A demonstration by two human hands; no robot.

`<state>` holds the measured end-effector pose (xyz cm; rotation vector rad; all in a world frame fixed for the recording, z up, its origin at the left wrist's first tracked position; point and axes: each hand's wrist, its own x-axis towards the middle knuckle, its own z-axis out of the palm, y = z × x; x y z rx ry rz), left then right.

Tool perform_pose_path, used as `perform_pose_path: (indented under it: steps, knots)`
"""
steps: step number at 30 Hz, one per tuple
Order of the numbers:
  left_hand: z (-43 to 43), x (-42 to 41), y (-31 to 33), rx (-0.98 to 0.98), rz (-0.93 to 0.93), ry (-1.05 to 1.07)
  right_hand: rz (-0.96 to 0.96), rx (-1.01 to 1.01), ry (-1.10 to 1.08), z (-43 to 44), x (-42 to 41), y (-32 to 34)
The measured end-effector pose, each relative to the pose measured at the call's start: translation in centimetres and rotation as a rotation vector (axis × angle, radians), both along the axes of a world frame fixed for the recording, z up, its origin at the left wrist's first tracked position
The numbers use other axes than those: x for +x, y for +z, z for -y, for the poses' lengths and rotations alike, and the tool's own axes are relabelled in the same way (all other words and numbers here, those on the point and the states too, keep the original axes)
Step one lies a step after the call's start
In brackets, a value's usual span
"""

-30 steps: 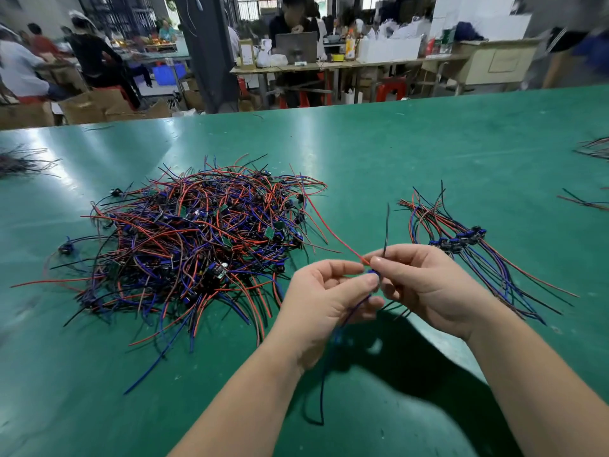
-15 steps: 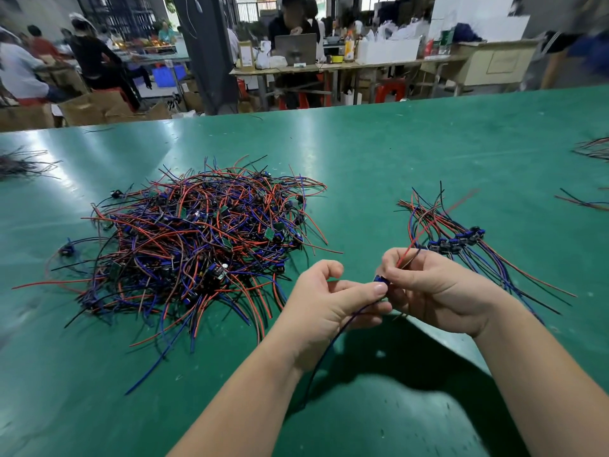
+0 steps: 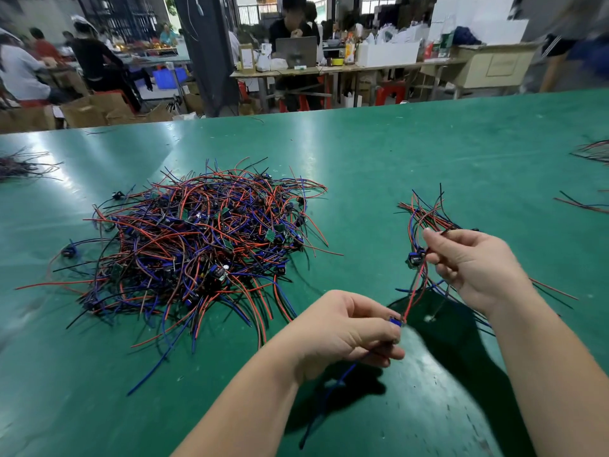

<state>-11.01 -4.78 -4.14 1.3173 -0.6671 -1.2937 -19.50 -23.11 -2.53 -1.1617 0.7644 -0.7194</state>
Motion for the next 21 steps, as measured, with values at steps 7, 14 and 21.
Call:
perform_pose_path:
  steps: [7,14,21]
  knots:
    - [-1.2,0.6,0.9,0.003,-0.081,-0.221,0.211,0.146,-0.189,0.4,0.0,0.1]
    - [-0.5,0.4,0.8,-0.229,-0.232,-0.102,0.192,0.255,-0.062,0.5,0.7,-0.8]
    - [-0.8,2.9,1.7,-0.601,-0.639,0.361,-0.006,-0.124,-0.116,-0.1,0.8,-1.0]
